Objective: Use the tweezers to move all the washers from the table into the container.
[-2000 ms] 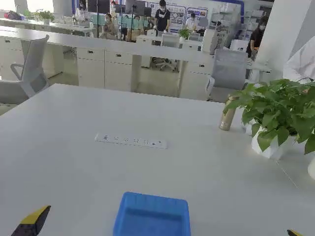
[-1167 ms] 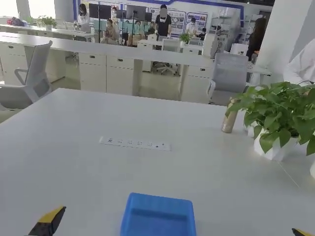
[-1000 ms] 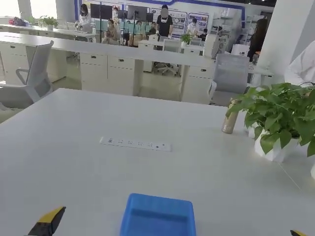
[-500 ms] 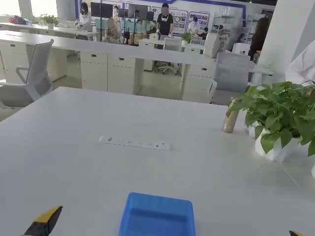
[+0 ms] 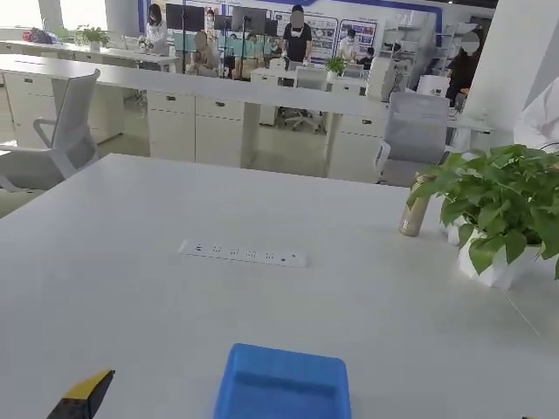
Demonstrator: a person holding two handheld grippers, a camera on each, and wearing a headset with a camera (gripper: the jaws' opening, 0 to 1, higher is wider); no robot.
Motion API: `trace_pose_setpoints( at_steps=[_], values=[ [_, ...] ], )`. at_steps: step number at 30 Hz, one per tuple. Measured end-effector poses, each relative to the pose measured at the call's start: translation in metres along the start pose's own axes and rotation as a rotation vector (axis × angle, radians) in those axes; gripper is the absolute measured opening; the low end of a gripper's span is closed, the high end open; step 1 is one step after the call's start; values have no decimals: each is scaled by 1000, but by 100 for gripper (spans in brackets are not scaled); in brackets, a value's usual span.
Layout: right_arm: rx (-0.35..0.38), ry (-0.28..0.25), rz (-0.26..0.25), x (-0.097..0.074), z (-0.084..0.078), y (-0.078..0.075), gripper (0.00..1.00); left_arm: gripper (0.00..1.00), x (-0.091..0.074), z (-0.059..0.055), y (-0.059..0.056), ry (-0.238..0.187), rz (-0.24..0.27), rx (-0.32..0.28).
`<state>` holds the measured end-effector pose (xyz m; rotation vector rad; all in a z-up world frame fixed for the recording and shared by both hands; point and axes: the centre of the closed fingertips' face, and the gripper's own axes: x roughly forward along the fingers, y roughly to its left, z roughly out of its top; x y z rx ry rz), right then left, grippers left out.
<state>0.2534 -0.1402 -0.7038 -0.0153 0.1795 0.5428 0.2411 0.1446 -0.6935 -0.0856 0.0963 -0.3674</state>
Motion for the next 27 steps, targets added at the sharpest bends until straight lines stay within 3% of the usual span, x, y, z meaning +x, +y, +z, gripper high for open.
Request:
trace_pose_setpoints(
  at_steps=[22,24,26,27],
  values=[
    [4,4,-3,1,-1,0,76,87,2,-5,0,25,-7,-1],
    [12,9,1,1,-2,0,77,89,2,-4,-2,22,-17,-25],
    [10,22,9,2,-4,1,77,93,2,4,-4,-22,-33,-94],
    [14,35,11,2,-6,1,77,93,2,2,-2,-15,-32,-100]
  ],
)
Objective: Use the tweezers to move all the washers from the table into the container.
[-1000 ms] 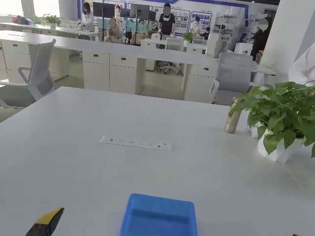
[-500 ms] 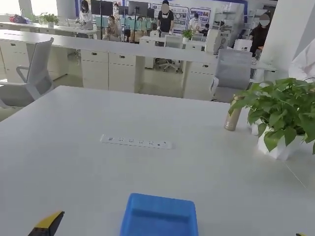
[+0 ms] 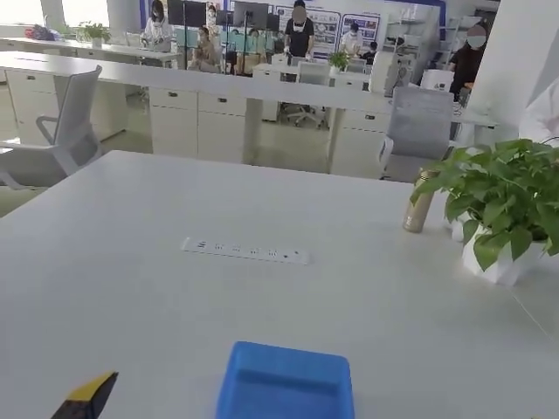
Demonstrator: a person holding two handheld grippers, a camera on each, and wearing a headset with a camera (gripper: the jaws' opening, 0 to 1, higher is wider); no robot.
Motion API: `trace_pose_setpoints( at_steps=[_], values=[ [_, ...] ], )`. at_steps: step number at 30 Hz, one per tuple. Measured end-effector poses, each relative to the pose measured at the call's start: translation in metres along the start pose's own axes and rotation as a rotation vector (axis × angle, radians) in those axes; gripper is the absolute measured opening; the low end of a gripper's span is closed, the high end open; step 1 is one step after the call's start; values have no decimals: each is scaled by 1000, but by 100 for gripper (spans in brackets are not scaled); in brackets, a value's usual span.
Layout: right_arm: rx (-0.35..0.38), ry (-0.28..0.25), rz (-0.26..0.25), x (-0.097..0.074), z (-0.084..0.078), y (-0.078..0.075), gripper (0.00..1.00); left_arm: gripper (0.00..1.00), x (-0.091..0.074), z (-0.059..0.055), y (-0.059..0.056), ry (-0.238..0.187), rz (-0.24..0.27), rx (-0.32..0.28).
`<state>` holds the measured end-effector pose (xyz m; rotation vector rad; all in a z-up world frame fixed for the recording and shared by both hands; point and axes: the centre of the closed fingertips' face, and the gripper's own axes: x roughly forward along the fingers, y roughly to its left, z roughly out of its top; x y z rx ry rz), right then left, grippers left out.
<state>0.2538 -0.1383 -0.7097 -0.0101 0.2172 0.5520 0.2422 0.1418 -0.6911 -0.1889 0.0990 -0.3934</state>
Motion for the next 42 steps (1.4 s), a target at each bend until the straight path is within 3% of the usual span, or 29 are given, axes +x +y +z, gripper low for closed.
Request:
trace_pose_setpoints(
  at_steps=[2,4,6,9,13,15,18,19,23,25,29,34,39,42],
  values=[
    [3,37,9,1,-5,2,77,93,0,-5,4,34,5,-54],
    [-7,64,14,1,-7,4,78,96,0,-4,6,28,3,-110],
    [-32,155,37,0,-17,7,76,96,-1,-5,9,40,-7,-153],
    [-65,255,58,2,-29,12,78,97,-2,-13,11,105,-14,-127],
    [-130,298,134,9,-29,32,74,94,-5,-34,8,247,-55,-66],
    [-176,323,184,13,-31,42,71,92,-5,-40,5,290,-78,-39],
    [-198,318,249,20,-32,59,66,87,-4,-47,0,344,-114,-23],
    [-181,309,279,23,-32,66,64,83,-4,-48,-5,358,-150,-18],
    [-169,321,331,28,-38,76,54,66,-3,-52,-16,402,-222,6],
    [-173,325,363,30,-39,83,48,62,-3,-55,-23,428,-259,15],
    [-169,326,386,34,-43,89,40,53,-3,-62,-34,474,-324,44],
    [-187,333,413,37,-47,97,31,47,-3,-71,-42,526,-367,96],
    [-204,350,430,40,-51,108,27,42,-6,-80,-47,580,-410,110],
    [-195,356,446,41,-53,114,26,39,-8,-89,-47,622,-431,153]
  ],
)
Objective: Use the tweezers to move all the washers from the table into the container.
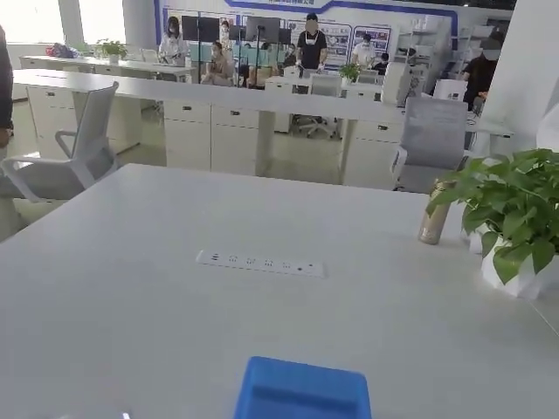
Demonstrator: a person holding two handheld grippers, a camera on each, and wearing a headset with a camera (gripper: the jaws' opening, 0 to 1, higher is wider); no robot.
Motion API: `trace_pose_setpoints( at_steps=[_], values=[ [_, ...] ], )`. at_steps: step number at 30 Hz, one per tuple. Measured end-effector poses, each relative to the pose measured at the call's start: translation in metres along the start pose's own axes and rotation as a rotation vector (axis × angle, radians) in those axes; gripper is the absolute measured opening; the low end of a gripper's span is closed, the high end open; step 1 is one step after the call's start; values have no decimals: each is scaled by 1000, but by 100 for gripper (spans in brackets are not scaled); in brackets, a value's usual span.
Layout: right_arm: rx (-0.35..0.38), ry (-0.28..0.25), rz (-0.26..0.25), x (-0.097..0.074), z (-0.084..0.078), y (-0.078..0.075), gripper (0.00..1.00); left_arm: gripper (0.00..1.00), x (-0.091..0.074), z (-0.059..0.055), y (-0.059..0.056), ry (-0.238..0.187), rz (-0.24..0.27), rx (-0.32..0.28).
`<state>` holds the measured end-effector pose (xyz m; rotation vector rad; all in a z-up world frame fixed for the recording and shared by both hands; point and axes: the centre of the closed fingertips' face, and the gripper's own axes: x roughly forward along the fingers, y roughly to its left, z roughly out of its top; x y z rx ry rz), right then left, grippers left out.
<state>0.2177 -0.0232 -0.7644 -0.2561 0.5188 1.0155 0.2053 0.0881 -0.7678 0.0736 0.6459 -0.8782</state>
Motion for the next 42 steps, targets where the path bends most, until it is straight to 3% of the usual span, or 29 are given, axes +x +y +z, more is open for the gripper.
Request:
trace_pose_setpoints(
  at_steps=[3,8,13,16,20,26,30,39,42],
  values=[
    [15,8,18,7,-3,4,25,38,3,-4,2,24,9,49],
    [-5,55,40,18,-13,10,20,34,9,-12,1,68,-24,69],
    [-22,97,46,25,-22,12,18,32,19,-25,1,144,-56,112],
    [-24,115,44,29,-27,12,17,26,26,-35,5,214,-63,194],
    [-16,127,48,35,-32,12,15,21,36,-41,5,262,-91,222],
    [-13,142,43,40,-36,12,14,15,46,-53,7,354,-120,319],
    [-13,152,41,41,-41,11,13,11,53,-59,7,393,-126,344],
    [-10,166,32,40,-44,8,13,4,62,-62,10,438,-137,409],
    [-11,172,27,40,-46,7,14,1,64,-69,10,472,-156,449]
  ],
)
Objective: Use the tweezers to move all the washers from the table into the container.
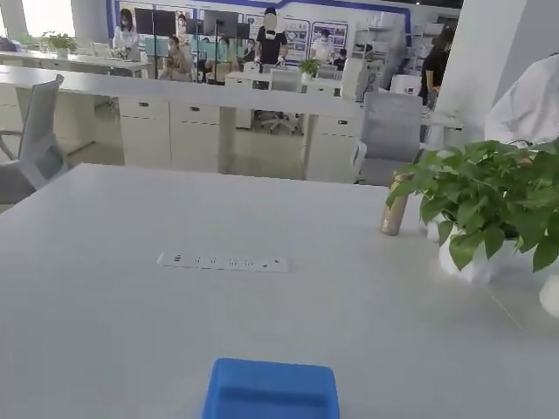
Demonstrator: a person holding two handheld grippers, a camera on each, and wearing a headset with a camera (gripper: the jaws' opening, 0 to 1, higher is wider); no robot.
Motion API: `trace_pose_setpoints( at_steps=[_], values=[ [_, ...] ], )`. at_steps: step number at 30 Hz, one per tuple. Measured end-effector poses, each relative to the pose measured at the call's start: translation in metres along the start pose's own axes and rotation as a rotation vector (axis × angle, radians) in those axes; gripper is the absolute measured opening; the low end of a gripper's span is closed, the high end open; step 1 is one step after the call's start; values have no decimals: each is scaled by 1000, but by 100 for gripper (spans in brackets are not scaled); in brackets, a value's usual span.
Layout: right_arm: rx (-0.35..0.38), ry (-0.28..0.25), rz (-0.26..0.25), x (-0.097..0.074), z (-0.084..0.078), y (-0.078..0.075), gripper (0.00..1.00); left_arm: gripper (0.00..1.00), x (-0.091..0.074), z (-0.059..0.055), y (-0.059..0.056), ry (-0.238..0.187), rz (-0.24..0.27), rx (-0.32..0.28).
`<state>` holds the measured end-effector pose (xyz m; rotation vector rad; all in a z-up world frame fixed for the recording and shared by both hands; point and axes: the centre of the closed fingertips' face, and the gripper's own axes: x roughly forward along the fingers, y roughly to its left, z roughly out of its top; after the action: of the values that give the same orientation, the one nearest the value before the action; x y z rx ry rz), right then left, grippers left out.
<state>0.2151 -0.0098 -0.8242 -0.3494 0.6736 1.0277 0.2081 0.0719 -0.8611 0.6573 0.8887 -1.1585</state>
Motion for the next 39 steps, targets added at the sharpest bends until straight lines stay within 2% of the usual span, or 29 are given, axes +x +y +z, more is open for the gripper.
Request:
trace_pose_setpoints(
  at_steps=[10,18,20,29,36,39],
  values=[
    [11,3,-37,-5,-2,-6,15,0,2,-1,-1,37,-23,81],
    [-10,13,-41,-5,-3,-6,13,0,0,0,-6,34,-36,124],
    [-15,12,-37,-5,-3,-6,12,0,-6,6,-6,7,-28,110],
    [-39,1,3,-2,0,4,13,0,-35,31,-8,-79,22,132],
    [-60,4,24,0,1,8,14,0,-44,45,-17,-94,28,169],
    [-75,13,35,2,-1,11,14,0,-48,52,-23,-113,23,176]
  ],
)
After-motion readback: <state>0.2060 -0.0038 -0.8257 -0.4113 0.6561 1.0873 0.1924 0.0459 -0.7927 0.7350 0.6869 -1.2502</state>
